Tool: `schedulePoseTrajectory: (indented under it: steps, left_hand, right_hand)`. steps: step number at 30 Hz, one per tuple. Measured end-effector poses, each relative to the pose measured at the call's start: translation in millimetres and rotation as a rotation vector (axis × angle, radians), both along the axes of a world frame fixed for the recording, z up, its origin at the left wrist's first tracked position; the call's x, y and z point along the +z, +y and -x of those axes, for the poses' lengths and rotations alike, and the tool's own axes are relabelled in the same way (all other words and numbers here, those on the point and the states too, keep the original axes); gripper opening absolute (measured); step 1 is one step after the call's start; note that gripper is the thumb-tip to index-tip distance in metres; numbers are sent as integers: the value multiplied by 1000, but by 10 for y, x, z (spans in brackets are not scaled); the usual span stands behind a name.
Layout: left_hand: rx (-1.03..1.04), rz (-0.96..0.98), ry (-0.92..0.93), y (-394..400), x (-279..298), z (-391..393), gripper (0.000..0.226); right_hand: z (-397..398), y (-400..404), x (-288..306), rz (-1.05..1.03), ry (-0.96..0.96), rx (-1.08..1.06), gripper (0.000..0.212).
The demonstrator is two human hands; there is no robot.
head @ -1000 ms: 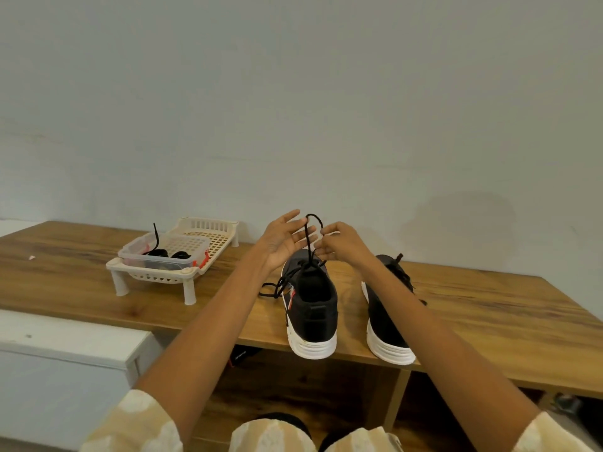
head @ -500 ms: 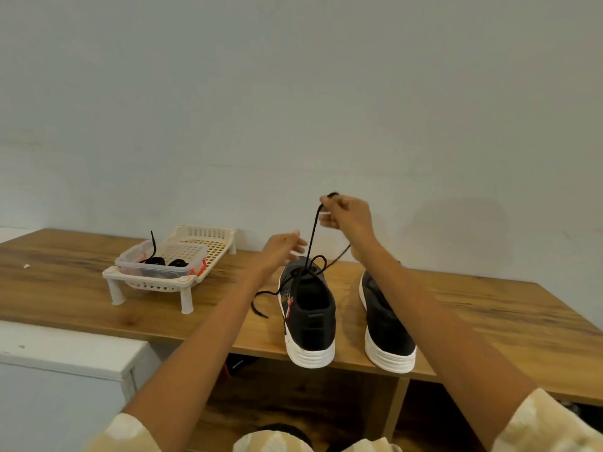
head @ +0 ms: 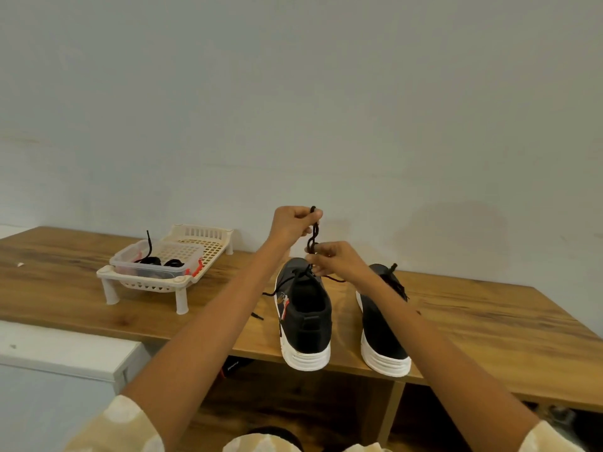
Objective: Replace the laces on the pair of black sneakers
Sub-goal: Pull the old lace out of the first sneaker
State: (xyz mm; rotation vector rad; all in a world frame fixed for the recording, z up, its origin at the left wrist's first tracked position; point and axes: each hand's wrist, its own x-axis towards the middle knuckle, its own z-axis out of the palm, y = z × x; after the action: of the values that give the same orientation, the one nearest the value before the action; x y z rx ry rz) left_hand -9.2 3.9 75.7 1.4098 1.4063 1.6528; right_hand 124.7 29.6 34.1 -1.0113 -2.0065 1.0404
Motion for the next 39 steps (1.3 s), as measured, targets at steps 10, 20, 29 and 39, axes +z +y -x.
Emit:
schedulePoseTrajectory:
  steps: [10,20,29,39]
  left_hand:
    - [81,140,96,-66,-244,208,35]
    - [-205,429,469,-195,-554,388,22]
    - [-200,453,415,-148,-695,625,28]
    - [-176,376,454,-136,-741,554,32]
  right_hand:
    - [-151,140,292,36,336,-274,17]
    - [-132,282,-33,-230,-766,-315,33]
    - [400,-26,184,-415,-882,20,35]
    - [179,163,280,-365,-177,-323,27]
